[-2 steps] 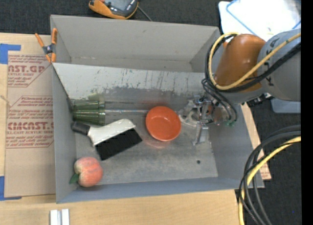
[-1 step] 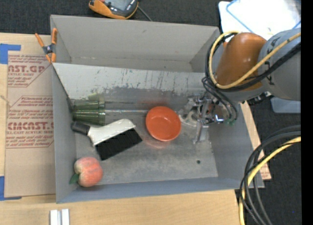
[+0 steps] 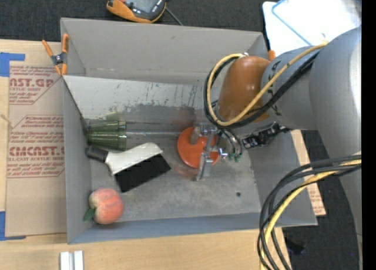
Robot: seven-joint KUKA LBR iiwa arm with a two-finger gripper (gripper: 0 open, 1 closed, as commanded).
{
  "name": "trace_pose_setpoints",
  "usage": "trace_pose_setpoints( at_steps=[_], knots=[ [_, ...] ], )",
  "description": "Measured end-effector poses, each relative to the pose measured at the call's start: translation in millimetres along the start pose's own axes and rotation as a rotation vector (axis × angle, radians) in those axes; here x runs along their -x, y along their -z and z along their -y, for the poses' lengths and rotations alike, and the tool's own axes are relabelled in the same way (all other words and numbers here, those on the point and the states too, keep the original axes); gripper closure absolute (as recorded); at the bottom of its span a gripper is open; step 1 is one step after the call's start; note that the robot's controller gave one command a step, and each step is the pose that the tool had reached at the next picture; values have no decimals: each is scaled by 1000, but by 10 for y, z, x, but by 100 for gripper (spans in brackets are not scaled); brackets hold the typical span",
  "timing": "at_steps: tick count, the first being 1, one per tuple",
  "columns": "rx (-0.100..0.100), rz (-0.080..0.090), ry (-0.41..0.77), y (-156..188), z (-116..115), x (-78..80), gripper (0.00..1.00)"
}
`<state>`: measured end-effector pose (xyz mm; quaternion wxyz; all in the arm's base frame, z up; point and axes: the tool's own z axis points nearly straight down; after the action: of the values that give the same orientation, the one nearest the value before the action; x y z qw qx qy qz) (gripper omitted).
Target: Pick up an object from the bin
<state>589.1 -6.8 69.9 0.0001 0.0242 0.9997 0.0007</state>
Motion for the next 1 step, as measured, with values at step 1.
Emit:
trace_pose_setpoints(
  at_steps=[1],
  knots=[
    [-6,15,127,473,-166,-63,0]
  ],
)
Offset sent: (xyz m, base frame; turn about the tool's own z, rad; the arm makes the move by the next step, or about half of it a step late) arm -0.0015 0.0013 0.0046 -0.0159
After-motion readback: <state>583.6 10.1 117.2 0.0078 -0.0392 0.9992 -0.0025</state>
